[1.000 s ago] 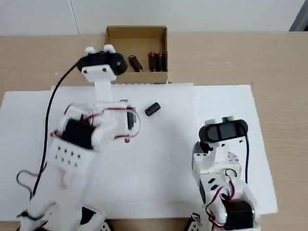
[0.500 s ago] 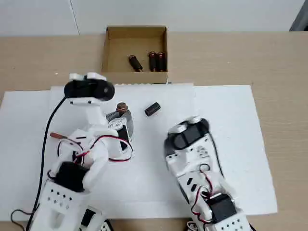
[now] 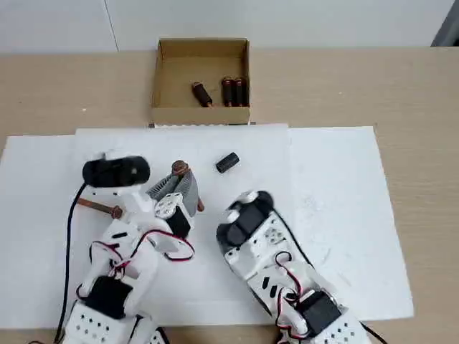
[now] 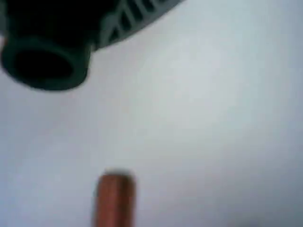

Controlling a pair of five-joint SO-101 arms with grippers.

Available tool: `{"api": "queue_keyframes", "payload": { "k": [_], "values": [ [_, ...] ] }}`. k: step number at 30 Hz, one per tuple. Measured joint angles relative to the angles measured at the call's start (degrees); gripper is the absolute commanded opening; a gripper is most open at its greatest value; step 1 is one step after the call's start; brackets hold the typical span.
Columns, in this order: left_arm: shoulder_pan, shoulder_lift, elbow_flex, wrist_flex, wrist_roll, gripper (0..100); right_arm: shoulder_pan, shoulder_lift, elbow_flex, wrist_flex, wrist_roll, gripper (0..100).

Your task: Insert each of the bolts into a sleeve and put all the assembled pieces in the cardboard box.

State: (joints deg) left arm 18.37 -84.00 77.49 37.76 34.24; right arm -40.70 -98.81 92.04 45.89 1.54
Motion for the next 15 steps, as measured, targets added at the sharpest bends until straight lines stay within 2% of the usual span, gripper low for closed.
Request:
{"api": "queue_keyframes", "payload": {
  "k": [9, 15],
  "values": [
    [0.0, -11.5, 5.8, -0.5, 2.5, 0, -1.8, 0.1, 3.6, -10.9, 8.4, 0.4],
    [0.8, -16.0, 6.4, -0.4, 2.6, 0, -1.8, 0.0, 3.7, -12.8, 9.5, 0.4]
  ]
}}
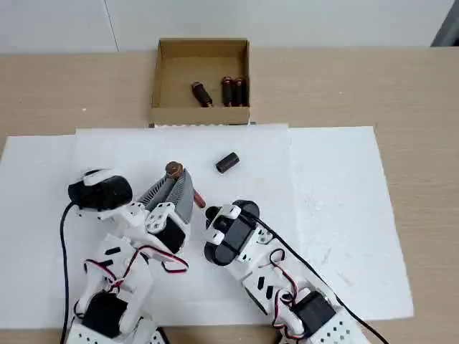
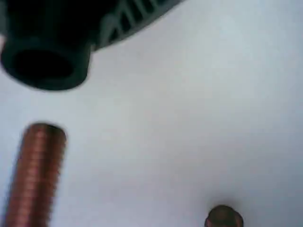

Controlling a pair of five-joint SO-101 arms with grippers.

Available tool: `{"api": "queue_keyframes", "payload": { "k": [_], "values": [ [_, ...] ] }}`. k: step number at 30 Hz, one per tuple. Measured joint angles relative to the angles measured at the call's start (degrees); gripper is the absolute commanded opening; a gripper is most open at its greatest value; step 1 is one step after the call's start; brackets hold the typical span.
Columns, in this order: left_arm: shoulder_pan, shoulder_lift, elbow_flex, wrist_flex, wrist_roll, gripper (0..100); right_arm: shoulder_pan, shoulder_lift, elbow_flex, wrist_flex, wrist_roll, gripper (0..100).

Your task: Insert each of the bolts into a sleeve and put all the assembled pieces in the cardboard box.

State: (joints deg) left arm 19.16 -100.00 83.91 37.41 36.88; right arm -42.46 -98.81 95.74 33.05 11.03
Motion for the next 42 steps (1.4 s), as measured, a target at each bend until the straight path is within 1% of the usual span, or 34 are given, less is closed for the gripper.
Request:
{"api": "queue_keyframes", "payload": {
  "k": [7, 20, 26, 32, 37, 42],
  "values": [
    [4.0, -3.0, 0.0, 3.6, 1.2, 0, 0.0, 0.0, 0.0, 0.0, 0.0, 0.4],
    [3.9, -3.6, 1.1, 3.6, 1.6, 0, 0.0, 0.1, -0.1, 0.0, 0.4, 0.4],
    [2.2, -3.6, 3.3, 0.9, 1.6, 0, 0.0, 0.1, -0.1, -0.1, 0.4, 0.4],
    [2.2, -3.8, 4.6, -0.4, 1.6, 0, 0.0, 0.2, -0.1, -0.1, 0.4, 0.4],
    [5.1, -3.7, 4.9, -0.1, 1.1, 0, -0.1, 0.1, -0.1, -0.1, 0.4, 0.4],
    [7.3, -3.7, 4.8, 2.8, 1.2, 0, 0.1, 0.1, -0.1, -0.1, 1.1, 0.4]
  ]
}}
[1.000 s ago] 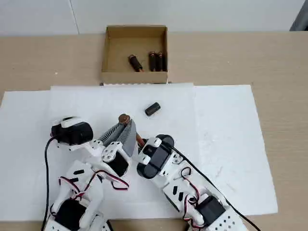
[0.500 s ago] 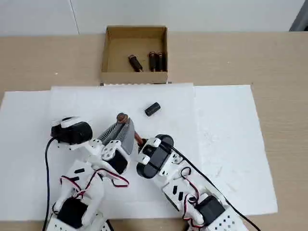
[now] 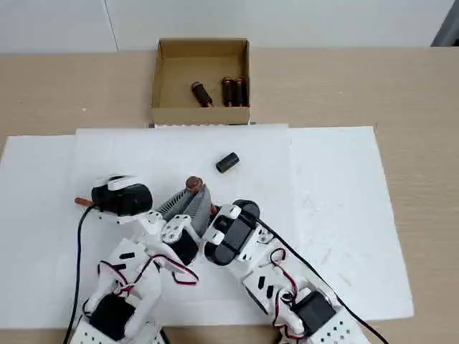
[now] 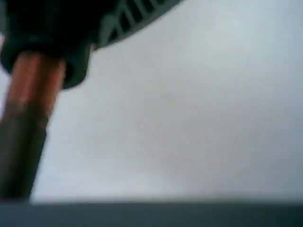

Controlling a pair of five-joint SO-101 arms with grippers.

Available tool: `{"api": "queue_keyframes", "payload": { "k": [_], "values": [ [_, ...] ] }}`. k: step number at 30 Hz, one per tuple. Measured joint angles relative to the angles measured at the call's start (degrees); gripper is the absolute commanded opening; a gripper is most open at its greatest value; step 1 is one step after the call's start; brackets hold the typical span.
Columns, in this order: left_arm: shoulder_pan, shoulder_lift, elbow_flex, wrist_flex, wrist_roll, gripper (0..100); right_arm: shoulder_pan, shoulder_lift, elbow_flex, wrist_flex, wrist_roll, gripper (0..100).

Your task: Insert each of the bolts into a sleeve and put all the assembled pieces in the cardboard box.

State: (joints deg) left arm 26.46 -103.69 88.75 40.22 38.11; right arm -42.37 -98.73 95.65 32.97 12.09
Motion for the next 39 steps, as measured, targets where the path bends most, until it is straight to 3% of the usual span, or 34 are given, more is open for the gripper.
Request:
{"api": "queue_keyframes", "payload": {
  "k": [13, 20, 35, 39],
  "values": [
    [3.8, -0.1, -0.1, 10.6, -1.0, 1, -0.4, 0.1, 0.0, 0.0, 1.1, 0.4],
    [3.3, -0.1, -0.1, 10.8, -2.0, 16, -0.1, 0.1, 0.0, 0.0, 1.1, 0.4],
    [0.9, 0.0, -7.6, 11.0, -8.1, 15, -0.1, 0.1, 0.0, 0.0, 2.1, 0.4],
    [-1.9, 0.0, -8.1, 11.0, -10.3, 5, 0.1, 0.1, 0.0, 0.0, 2.1, 0.4]
  ]
}}
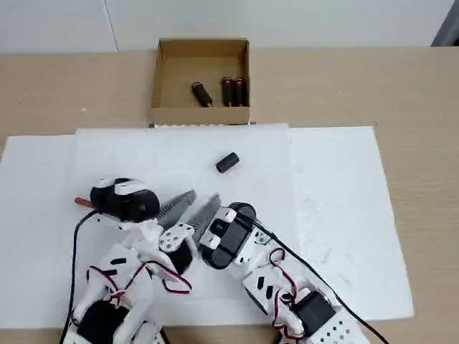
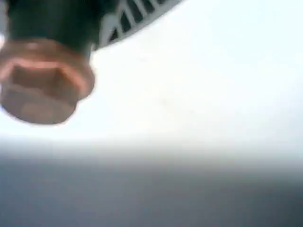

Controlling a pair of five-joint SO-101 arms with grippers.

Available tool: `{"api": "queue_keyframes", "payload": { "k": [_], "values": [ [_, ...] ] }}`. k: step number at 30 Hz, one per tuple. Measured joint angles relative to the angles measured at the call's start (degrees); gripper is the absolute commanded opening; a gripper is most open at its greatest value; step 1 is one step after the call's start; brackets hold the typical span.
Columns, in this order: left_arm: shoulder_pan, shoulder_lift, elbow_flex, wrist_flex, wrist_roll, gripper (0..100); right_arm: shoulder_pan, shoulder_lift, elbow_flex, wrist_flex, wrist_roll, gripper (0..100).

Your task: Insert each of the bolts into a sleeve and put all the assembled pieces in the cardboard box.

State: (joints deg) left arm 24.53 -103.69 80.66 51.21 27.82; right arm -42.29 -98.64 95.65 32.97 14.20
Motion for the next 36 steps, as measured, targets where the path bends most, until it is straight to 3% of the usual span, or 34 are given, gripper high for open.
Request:
{"api": "queue_keyframes", "payload": {
  "k": [1, 9, 14, 20, 26, 36],
  "values": [
    [-1.2, 0.0, 0.0, 0.0, -0.9, 0, 0.5, 0.0, 0.0, 0.0, 0.0, 0.4],
    [-10.9, 0.0, 0.2, 0.0, -7.2, 1, 7.7, 0.0, 0.0, 0.7, -0.2, 0.4],
    [-16.0, 0.0, 5.8, 0.0, -13.9, 1, 15.2, 0.0, -1.3, 11.5, -8.5, 0.3],
    [-22.2, 0.0, 14.1, 0.3, -20.5, 1, 24.2, 2.5, -9.3, 21.1, -8.4, 0.3],
    [-22.3, 0.0, 15.5, 0.3, -24.7, 1, 27.9, 20.5, -26.6, 22.9, -8.8, 0.3],
    [-22.8, 0.0, 15.6, 0.3, -24.8, 1, 28.0, 60.5, -59.6, 22.4, -12.8, 0.3]
  ]
}}
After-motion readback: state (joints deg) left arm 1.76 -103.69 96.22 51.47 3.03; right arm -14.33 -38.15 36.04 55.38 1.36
